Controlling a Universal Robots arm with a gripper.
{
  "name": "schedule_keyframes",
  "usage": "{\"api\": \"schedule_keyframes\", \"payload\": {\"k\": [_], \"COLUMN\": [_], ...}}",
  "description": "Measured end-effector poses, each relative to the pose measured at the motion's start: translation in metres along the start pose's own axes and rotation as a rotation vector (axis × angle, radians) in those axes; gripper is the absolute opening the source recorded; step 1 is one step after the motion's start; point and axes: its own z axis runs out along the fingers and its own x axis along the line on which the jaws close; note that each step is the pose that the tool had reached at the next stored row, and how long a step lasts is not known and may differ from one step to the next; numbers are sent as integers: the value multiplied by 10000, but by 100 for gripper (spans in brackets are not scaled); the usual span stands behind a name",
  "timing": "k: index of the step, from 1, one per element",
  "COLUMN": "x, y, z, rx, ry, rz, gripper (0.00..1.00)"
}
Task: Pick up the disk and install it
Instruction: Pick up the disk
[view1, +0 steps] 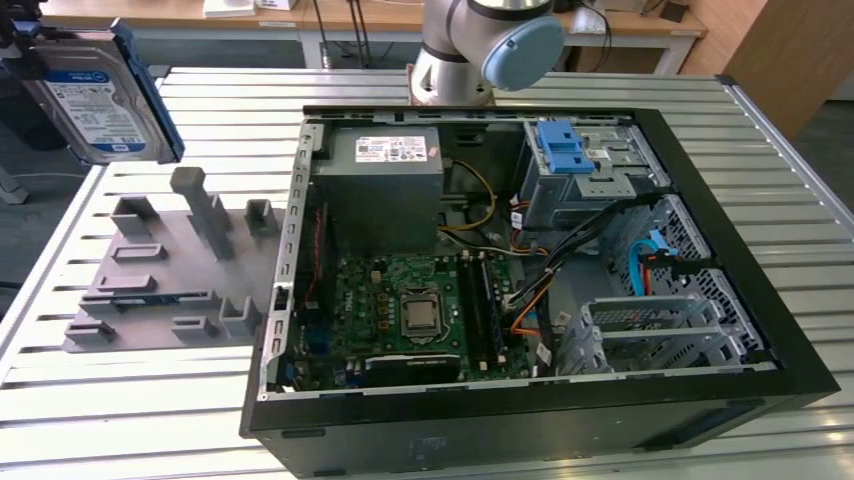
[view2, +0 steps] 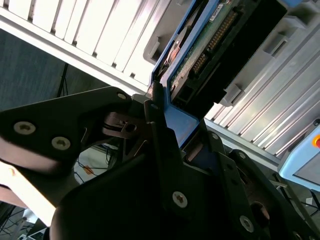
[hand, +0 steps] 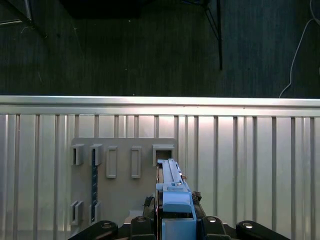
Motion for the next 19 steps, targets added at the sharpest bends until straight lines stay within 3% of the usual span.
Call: {"api": "schedule_keyframes", "payload": {"k": [19], "x": [-4], "y": [5], "z": [-171], "rx": [12], "ry": [-1], "rz": [0], "gripper": [36]}}
